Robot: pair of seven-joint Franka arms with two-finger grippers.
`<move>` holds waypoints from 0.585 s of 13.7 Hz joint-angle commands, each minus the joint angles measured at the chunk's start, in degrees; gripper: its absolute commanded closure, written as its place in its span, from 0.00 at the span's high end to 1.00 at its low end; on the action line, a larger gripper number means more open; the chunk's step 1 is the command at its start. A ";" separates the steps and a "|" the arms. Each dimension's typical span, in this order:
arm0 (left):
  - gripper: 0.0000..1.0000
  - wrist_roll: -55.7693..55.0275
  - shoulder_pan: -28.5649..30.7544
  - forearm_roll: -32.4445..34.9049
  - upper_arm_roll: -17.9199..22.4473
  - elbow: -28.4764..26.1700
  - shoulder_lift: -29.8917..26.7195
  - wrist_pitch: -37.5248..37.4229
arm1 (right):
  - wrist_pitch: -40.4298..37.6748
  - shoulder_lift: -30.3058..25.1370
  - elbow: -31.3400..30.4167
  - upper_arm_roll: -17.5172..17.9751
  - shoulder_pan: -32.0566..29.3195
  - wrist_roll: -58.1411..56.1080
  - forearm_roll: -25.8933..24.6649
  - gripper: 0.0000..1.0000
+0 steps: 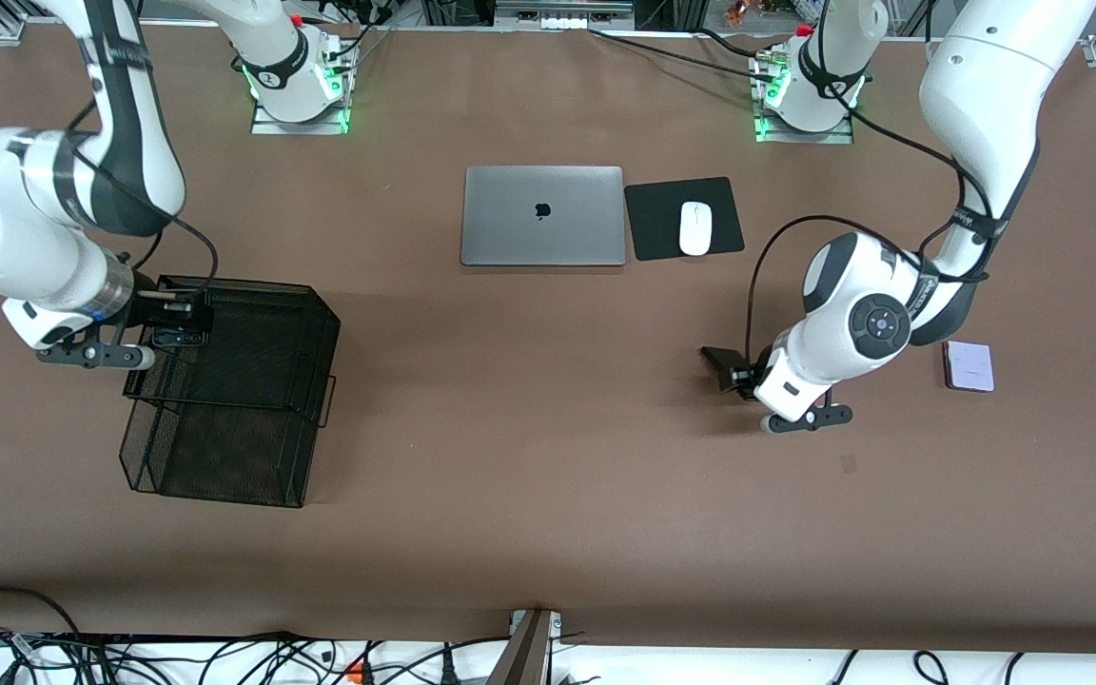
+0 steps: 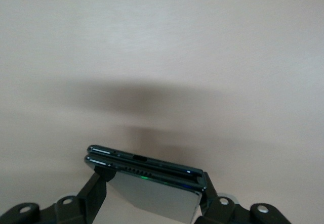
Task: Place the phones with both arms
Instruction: 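Carry the flip phone into the basket while the left gripper carries the black phone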
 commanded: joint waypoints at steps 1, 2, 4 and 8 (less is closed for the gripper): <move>0.25 -5.24 -8.72 -4.38 0.38 11.70 7.96 -0.59 | 1.87 3.14 0.62 0.41 -0.77 -1.23 1.27 0.02; 0.26 -5.77 -10.58 -4.48 0.47 13.73 9.29 -0.50 | 1.88 3.49 0.79 0.41 -1.38 -1.31 1.27 0.03; 0.49 -6.13 -14.79 -6.57 0.38 15.15 10.53 1.24 | 1.88 3.76 1.06 0.33 -2.26 -1.31 1.70 0.74; 1.00 -8.66 -18.86 -7.91 0.64 14.89 10.10 9.43 | 0.21 4.47 5.53 0.41 -2.62 -2.72 3.29 1.00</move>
